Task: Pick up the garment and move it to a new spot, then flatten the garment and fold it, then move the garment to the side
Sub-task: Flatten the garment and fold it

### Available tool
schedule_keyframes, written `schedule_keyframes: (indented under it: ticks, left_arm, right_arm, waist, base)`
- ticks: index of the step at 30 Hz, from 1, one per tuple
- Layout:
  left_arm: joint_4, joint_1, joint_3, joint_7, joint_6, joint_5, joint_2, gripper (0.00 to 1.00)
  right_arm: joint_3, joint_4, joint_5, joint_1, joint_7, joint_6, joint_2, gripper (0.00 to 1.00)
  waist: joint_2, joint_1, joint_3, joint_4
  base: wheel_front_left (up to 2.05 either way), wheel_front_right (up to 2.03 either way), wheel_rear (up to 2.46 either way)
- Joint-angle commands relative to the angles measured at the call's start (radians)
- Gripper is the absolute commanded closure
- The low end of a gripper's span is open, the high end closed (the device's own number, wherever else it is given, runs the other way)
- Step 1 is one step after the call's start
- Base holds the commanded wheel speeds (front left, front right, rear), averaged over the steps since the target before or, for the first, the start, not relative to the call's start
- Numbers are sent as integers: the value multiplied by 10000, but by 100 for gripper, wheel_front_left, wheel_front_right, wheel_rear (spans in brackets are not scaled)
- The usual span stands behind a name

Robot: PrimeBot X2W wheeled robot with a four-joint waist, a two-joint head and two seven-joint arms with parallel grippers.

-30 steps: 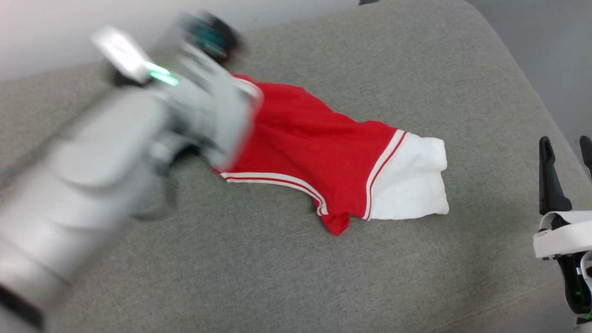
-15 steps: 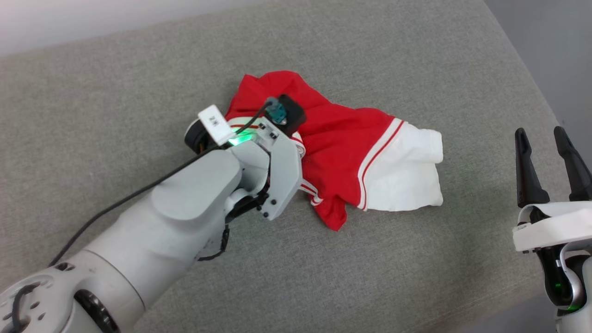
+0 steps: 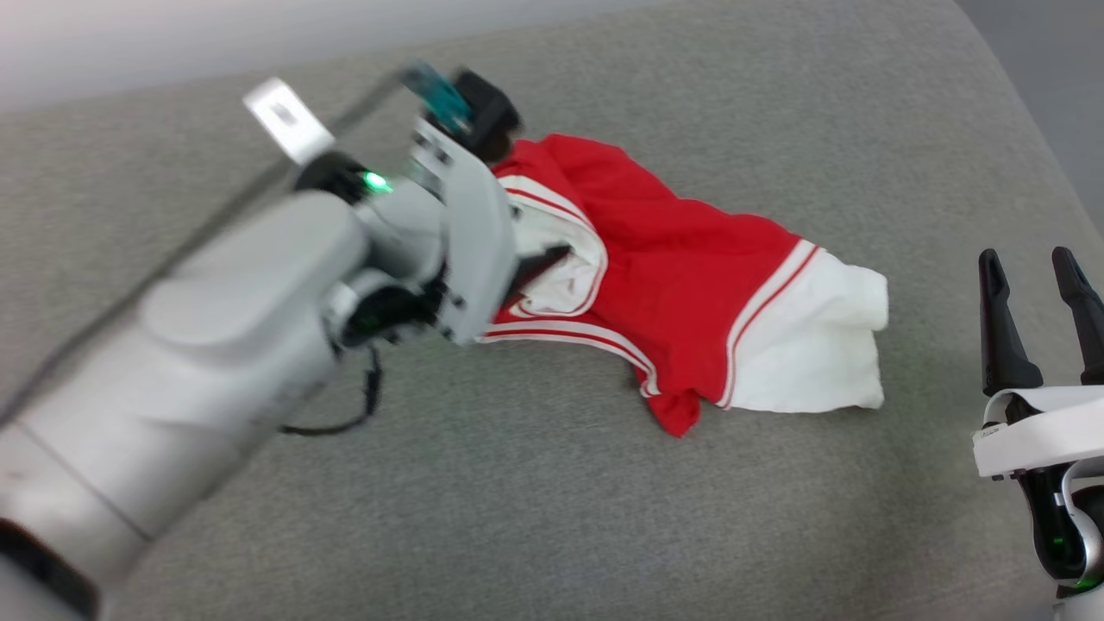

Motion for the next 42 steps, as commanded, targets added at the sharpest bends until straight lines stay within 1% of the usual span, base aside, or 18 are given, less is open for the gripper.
schedule_keyframes:
  ticks: [1,4,8,10,12,15,18,19,20,21,22,23,24,29,33,35,37,42]
  left_arm:
    - [-39,-66,67,67,86,-87,108,0]
    - [-328,-139,247,700,455,-531,455,0]
    - [-296,106,458,1509,957,-1290,749,0]
    - [-251,245,594,1789,1037,-1711,796,0]
    - [-172,329,726,1838,1114,-1958,801,0]
    - [71,443,649,1760,1137,-1864,788,0]
    - [354,533,779,1690,1129,-2107,619,0]
    - [432,522,789,1662,1092,-2097,602,6]
    - [528,541,804,1646,1065,-2131,578,33]
    - [620,552,799,1633,1029,-2131,535,53]
    - [707,537,791,1627,966,-2118,515,69]
    - [793,517,834,1559,934,-2132,479,95]
    - [892,503,874,1496,910,-2165,417,100]
    - [1203,341,1018,1180,762,-2084,327,100]
    - [1232,191,1153,971,691,-2012,595,100]
    - [1161,135,1224,935,751,-1965,923,100]
    - [1028,122,1279,987,860,-1930,1389,100]
    - [510,437,1201,1278,1398,-1693,2770,100]
  right_arm:
    - [-14,-45,-71,82,2,-18,-31,0]
    - [17,-141,-98,61,85,-18,-29,0]
    - [119,-217,-41,-11,122,-18,-38,0]
    - [152,-219,-19,6,139,-18,-49,0]
    - [112,-211,-12,31,147,-18,-49,0]
    - [93,-203,31,18,111,-18,-41,0]
    - [138,-166,51,-47,80,-18,-31,0]
    - [156,-156,62,-76,67,-18,-32,0]
    - [162,-143,59,-93,60,-18,-32,0]
    - [161,-135,54,-105,52,-18,-34,0]
    - [166,-128,57,-121,59,-18,-35,0]
    - [154,-115,57,-128,44,-18,-44,0]
    - [132,-99,56,-123,31,-18,-60,0]
    - [7,-105,-33,-46,93,-18,-72,0]
    - [12,-177,-78,38,178,-18,-112,0]
    - [-5,-221,-99,96,230,-18,-114,0]
    - [-16,-281,-108,149,293,-18,-104,0]
    - [-17,-406,-104,249,415,-18,-122,0]
  waist:
    - [0,0,-157,225]
    - [0,0,-164,276]
    - [0,0,-82,176]
    - [0,0,-15,71]
    - [0,0,63,-33]
    - [0,0,182,-176]
    - [0,0,268,-299]
    - [0,0,296,-334]
    - [0,0,308,-358]
    - [0,0,320,-372]
    - [0,0,340,-384]
    - [0,0,346,-382]
    - [0,0,349,-366]
    - [0,0,242,-102]
    - [0,0,60,235]
    - [0,0,-34,395]
    - [0,0,-99,527]
    - [0,0,-155,772]
  base:
    - [0,0,0]
    - [0,0,0]
    - [0,0,0]
    - [0,0,0]
    - [0,0,0]
    - [0,0,0]
    - [0,0,0]
    - [0,0,0]
    - [0,0,0]
    - [0,0,0]
    - [0,0,0]
    - [0,0,0]
    - [0,0,0]
    - [0,0,0]
    - [0,0,0]
    - [0,0,0]
    - [0,0,0]
    - [0,0,0]
